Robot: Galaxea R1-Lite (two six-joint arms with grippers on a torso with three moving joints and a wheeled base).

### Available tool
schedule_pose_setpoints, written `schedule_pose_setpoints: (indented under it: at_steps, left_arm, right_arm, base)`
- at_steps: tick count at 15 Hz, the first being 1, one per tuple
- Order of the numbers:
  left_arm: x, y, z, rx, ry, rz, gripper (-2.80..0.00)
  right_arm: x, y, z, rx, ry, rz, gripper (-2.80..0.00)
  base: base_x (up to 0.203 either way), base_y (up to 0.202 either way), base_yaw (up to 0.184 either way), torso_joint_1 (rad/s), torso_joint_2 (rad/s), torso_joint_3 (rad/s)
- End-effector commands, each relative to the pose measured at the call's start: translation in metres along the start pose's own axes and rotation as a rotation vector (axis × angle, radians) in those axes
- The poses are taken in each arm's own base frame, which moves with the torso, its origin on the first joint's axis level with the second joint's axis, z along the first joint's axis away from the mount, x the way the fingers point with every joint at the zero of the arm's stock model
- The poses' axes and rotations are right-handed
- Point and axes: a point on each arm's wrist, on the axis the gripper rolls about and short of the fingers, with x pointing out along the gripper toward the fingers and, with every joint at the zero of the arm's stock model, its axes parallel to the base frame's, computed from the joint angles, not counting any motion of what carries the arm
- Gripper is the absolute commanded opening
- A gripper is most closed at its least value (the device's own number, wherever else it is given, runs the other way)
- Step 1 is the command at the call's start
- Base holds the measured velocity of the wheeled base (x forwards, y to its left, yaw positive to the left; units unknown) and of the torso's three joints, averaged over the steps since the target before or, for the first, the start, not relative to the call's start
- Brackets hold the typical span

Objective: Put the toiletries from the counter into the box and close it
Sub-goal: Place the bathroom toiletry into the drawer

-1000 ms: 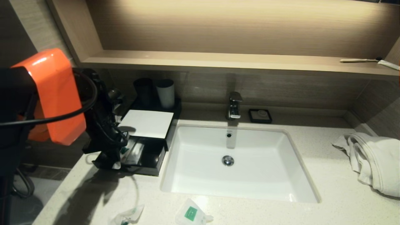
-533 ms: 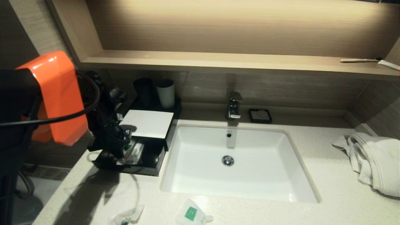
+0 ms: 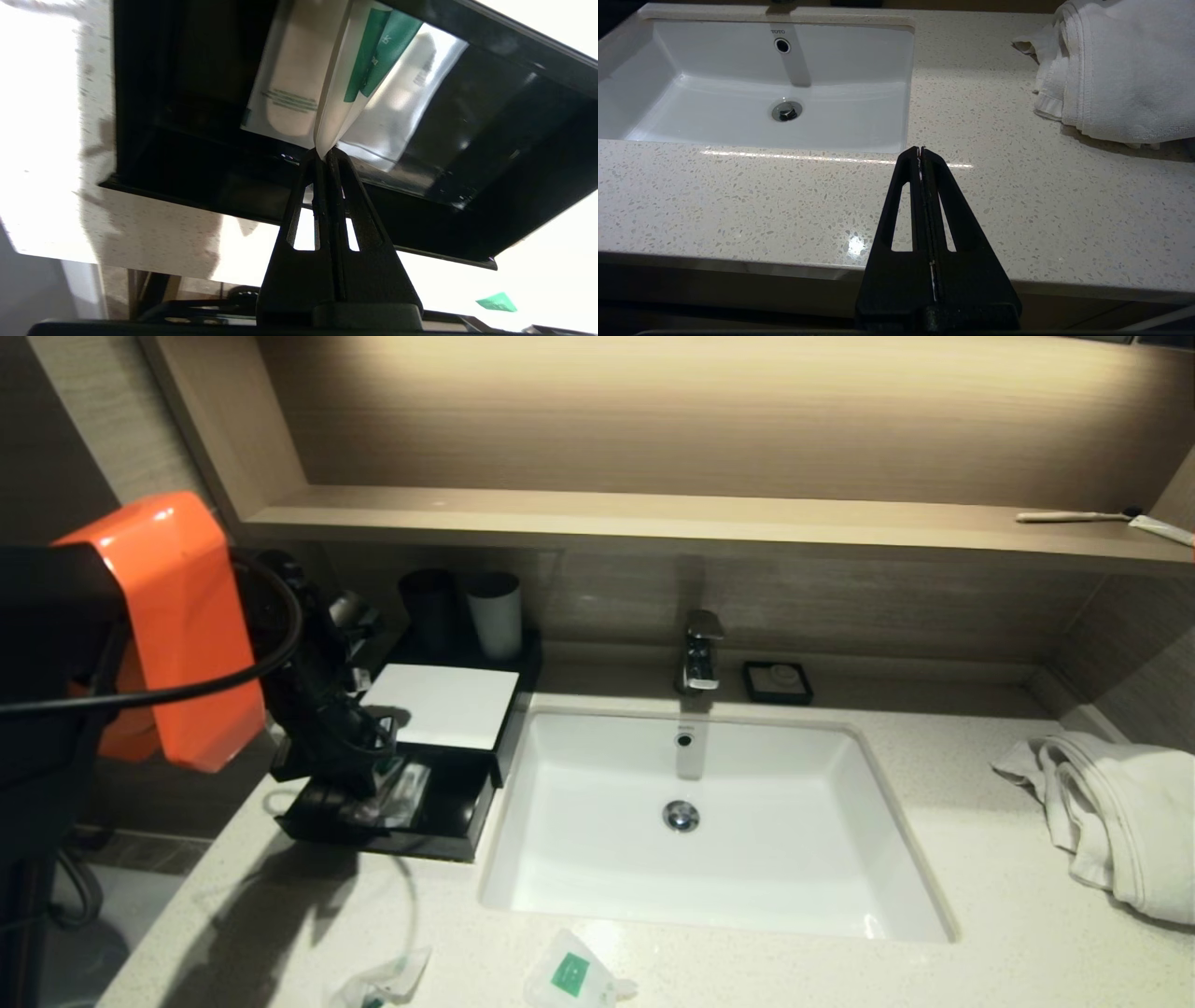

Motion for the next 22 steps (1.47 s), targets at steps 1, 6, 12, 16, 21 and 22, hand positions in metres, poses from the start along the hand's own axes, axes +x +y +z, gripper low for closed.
schedule_pose_setpoints:
  at_steps: [1, 6, 12, 16, 21, 22]
  left_arm:
    - [0.001, 0.001, 0.0, 0.003, 0.003, 0.012, -2.8]
    - [0.005, 0.005, 0.002, 0.022, -0.003, 0.065, -2.8]
    - [0.005, 0.004, 0.003, 0.021, -0.011, 0.064, 0.0]
    - [-0.002, 0.004, 0.001, 0.016, -0.029, 0.057, 0.0]
    - [-0.043, -0.002, -0.012, 0.039, -0.128, 0.014, 0.0]
    - [-0.055, -0.007, -0.017, 0.054, -0.157, 0.003, 0.0]
  right_arm:
    - [0.0, 0.0, 0.0, 0.0, 0.0, 0.0, -2.8]
    - [0.0, 0.0, 0.0, 0.0, 0.0, 0.0, -2.8]
    - [0.0, 0.0, 0.0, 0.0, 0.0, 0.0, -2.8]
    - [0.0, 0.0, 0.0, 0.0, 0.0, 0.0, -2.8]
    - [0.0, 0.0, 0.0, 0.0, 0.0, 0.0, -2.8]
    - [0.0, 0.0, 0.0, 0.0, 0.0, 0.0, -2.8]
  base:
    - [0.0, 0.0, 0.0, 0.0, 0.0, 0.0]
    - [0.0, 0.0, 0.0, 0.0, 0.0, 0.0]
    - [0.0, 0.0, 0.0, 0.0, 0.0, 0.0]
    - [0.0, 0.0, 0.0, 0.0, 0.0, 0.0]
    - [0.0, 0.0, 0.0, 0.0, 0.0, 0.0]
    - [0.0, 0.0, 0.0, 0.0, 0.0, 0.0]
